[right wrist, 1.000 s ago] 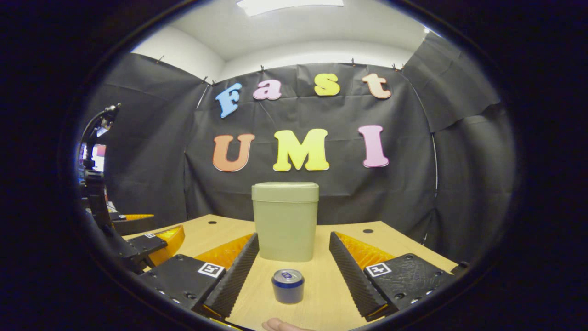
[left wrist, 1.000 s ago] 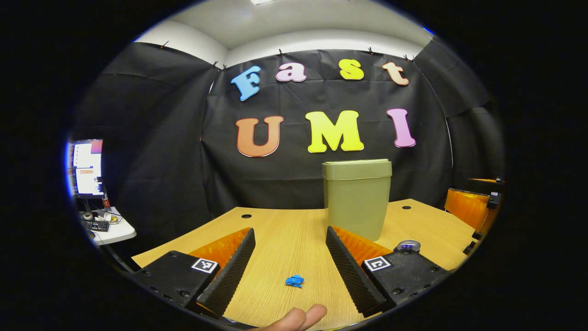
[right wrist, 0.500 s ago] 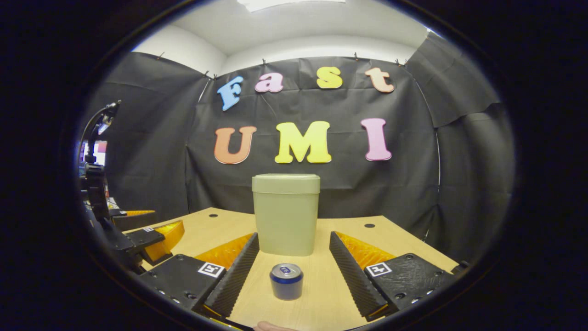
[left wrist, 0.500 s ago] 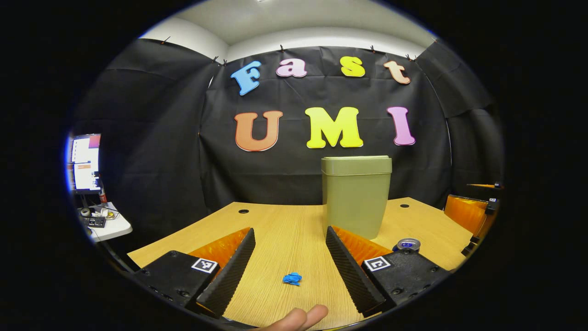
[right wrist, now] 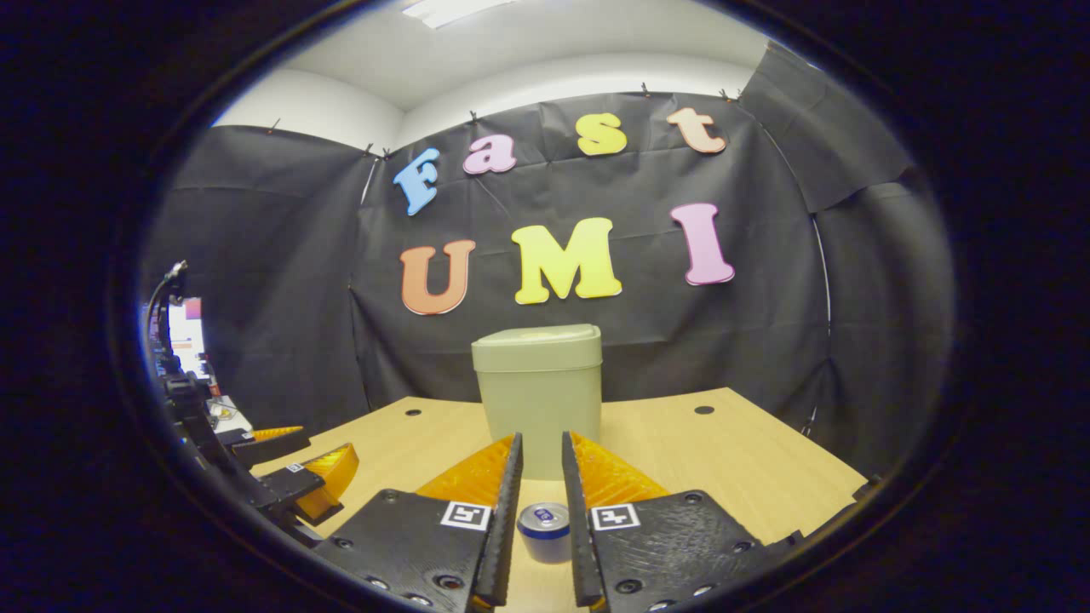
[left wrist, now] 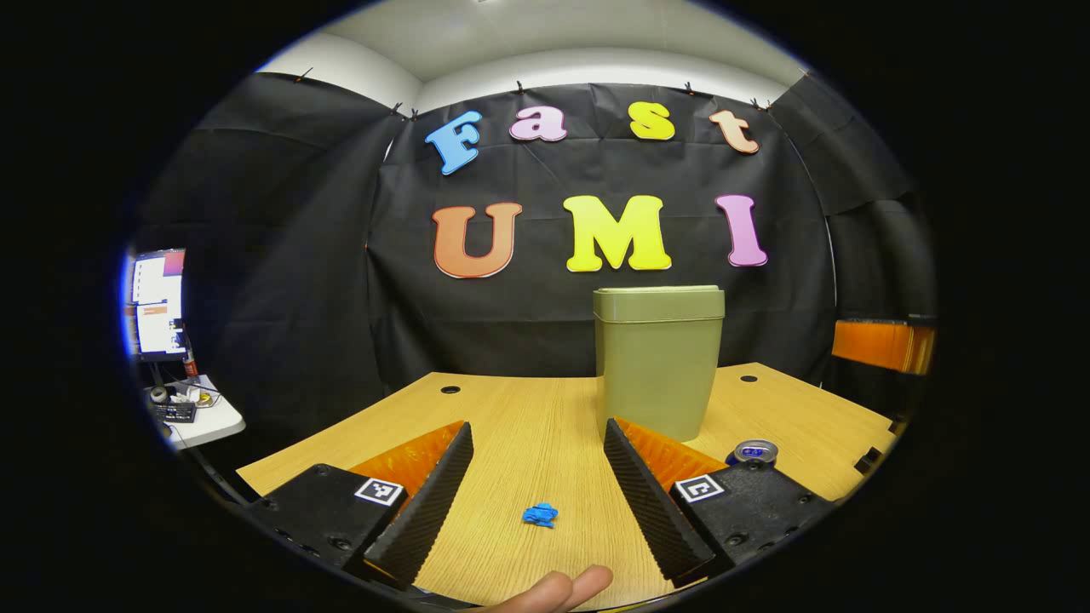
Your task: Press the lid of the desktop garbage bin to open it, pick up the crumpled paper on the desktop and throw it into the bin, then pick up the pop can on the desktop and drop it into the bin, and finally close the garbage bin lid.
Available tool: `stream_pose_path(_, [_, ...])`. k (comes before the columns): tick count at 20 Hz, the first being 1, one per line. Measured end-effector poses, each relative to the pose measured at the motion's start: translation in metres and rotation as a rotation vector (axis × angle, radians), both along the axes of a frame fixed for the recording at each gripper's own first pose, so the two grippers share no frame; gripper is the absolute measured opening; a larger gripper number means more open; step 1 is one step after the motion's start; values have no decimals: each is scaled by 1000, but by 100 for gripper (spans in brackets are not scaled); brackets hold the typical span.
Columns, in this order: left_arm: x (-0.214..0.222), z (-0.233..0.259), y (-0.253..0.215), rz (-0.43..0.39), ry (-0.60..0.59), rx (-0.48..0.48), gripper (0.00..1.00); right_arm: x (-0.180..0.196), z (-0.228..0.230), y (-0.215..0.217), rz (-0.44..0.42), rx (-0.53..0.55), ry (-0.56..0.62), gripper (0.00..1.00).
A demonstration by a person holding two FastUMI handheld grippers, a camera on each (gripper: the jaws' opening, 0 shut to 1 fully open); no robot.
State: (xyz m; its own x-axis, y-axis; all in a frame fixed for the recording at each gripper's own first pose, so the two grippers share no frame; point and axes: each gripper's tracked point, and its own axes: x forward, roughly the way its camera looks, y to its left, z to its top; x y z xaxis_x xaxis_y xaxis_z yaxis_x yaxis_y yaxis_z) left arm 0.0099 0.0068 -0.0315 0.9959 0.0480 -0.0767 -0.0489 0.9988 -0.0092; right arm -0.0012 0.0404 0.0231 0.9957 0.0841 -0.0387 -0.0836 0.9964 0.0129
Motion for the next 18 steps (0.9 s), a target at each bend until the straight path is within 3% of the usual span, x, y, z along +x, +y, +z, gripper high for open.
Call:
stream_pose_path(6, [5, -9, 6, 12, 31, -11, 99, 22, 30, 5, 24, 26, 42, 33])
stream_pose_path(8, [4, -11, 4, 11, 36, -10, 100, 23, 35, 5, 24, 13, 46, 6])
stream_pose_path(12, [5, -14, 1, 0, 42, 4, 100, 32, 47, 15, 27, -35, 29, 0])
stream_pose_path(18, [4, -16, -2, -7, 52, -2, 100, 57, 96, 40, 66, -86, 4, 0])
